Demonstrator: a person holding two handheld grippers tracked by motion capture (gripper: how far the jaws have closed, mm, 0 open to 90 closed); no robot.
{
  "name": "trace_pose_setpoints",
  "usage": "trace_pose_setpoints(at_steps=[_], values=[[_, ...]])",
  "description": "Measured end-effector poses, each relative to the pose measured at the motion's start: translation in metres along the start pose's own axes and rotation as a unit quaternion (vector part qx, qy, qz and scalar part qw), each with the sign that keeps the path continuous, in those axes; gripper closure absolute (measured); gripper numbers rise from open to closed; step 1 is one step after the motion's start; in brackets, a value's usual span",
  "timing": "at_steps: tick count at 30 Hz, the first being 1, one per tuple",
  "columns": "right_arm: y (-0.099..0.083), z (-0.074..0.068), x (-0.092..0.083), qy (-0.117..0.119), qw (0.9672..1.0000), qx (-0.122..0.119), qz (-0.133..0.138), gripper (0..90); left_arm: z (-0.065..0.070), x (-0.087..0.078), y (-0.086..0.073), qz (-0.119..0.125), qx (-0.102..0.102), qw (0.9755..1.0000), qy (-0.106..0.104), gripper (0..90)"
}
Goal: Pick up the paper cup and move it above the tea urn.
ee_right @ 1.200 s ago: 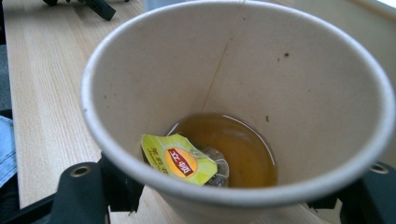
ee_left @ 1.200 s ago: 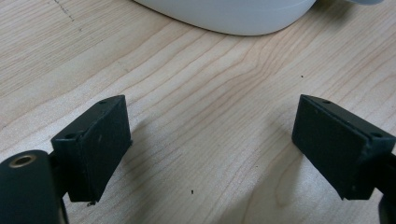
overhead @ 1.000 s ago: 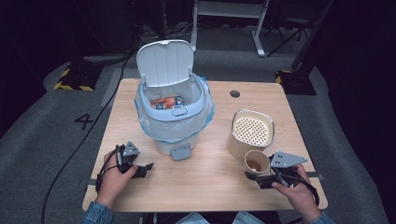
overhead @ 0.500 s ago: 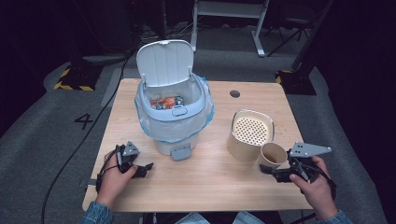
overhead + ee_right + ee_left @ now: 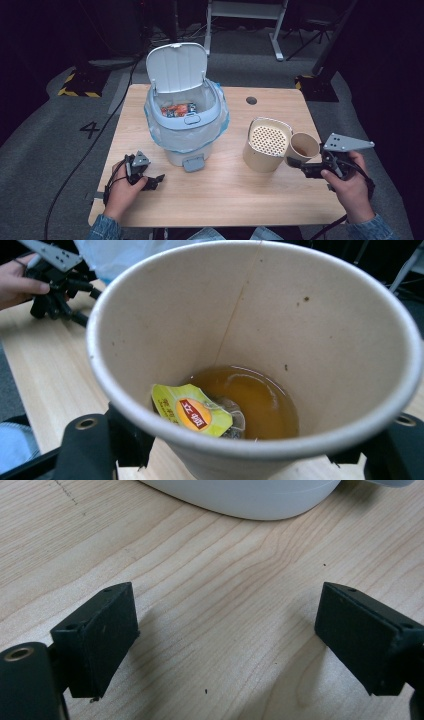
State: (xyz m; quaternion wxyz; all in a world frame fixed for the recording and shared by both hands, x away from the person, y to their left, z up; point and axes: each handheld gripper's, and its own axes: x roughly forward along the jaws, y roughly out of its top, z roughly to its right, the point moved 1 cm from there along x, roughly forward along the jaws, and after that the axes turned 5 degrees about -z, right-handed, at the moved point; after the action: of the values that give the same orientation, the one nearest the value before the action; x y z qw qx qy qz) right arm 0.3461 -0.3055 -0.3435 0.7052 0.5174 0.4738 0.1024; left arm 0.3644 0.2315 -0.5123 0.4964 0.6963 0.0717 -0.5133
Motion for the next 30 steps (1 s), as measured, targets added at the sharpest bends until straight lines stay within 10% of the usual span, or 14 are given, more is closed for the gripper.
trace_pose_setpoints(at_steps=[30], values=[[0.03,0.068,0.044,-0.041,0.9992,-0.002,0.005,30.3,-0.001,0.001,0.002,-0.003,0.005,1.0,-0.003,9.1]])
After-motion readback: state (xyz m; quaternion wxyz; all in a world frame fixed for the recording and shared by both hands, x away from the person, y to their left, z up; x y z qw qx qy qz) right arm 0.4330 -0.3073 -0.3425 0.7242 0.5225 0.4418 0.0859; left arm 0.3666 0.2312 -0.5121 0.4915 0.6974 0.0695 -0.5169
